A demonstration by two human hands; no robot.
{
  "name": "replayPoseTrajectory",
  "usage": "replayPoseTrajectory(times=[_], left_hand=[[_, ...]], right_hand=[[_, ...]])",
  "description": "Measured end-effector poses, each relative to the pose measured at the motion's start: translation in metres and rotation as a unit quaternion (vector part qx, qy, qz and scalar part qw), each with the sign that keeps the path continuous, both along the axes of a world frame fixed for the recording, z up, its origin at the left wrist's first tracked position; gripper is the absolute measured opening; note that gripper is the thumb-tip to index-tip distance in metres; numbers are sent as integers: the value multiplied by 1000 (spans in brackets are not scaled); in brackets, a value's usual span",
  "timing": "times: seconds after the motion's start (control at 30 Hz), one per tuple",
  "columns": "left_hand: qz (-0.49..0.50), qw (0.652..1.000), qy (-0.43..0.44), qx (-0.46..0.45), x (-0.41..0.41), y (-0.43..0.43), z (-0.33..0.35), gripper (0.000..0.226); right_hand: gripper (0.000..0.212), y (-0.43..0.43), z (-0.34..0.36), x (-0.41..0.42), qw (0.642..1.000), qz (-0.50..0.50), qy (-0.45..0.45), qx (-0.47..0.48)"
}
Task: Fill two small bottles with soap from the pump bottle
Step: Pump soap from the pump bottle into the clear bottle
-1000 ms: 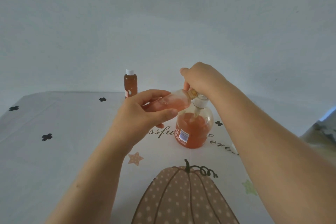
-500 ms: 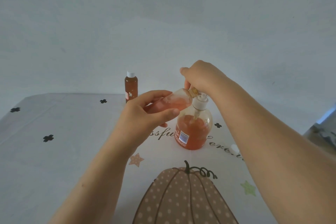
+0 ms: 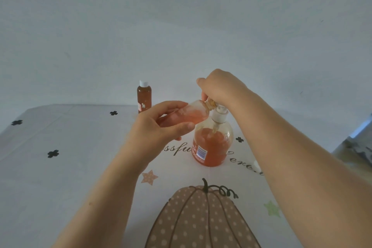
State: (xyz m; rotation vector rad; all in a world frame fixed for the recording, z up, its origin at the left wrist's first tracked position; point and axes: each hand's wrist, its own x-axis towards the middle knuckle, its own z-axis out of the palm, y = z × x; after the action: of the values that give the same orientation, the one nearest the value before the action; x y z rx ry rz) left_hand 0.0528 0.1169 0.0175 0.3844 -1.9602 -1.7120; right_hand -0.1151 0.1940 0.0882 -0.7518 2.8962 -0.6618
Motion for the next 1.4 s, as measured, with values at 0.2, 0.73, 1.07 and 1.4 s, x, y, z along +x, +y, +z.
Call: replayPoseTrajectory(times=[0.2, 0.73, 1.07, 1.4], left_hand=[[-4, 1000, 14, 11, -1, 2, -2, 47], [-13, 1000, -2, -5, -2, -5, -3, 40], [1, 1000, 17, 7, -1, 1, -1, 46], [-13, 1000, -5, 4, -2, -4, -1, 40]], right_hand=[[37, 0, 5, 2, 1000, 7, 17, 14], [40, 3, -10, -5, 1000, 14, -13, -23], [41, 3, 4, -1, 999, 26, 31, -4], [43, 2, -10, -4, 1000, 20, 2, -11]])
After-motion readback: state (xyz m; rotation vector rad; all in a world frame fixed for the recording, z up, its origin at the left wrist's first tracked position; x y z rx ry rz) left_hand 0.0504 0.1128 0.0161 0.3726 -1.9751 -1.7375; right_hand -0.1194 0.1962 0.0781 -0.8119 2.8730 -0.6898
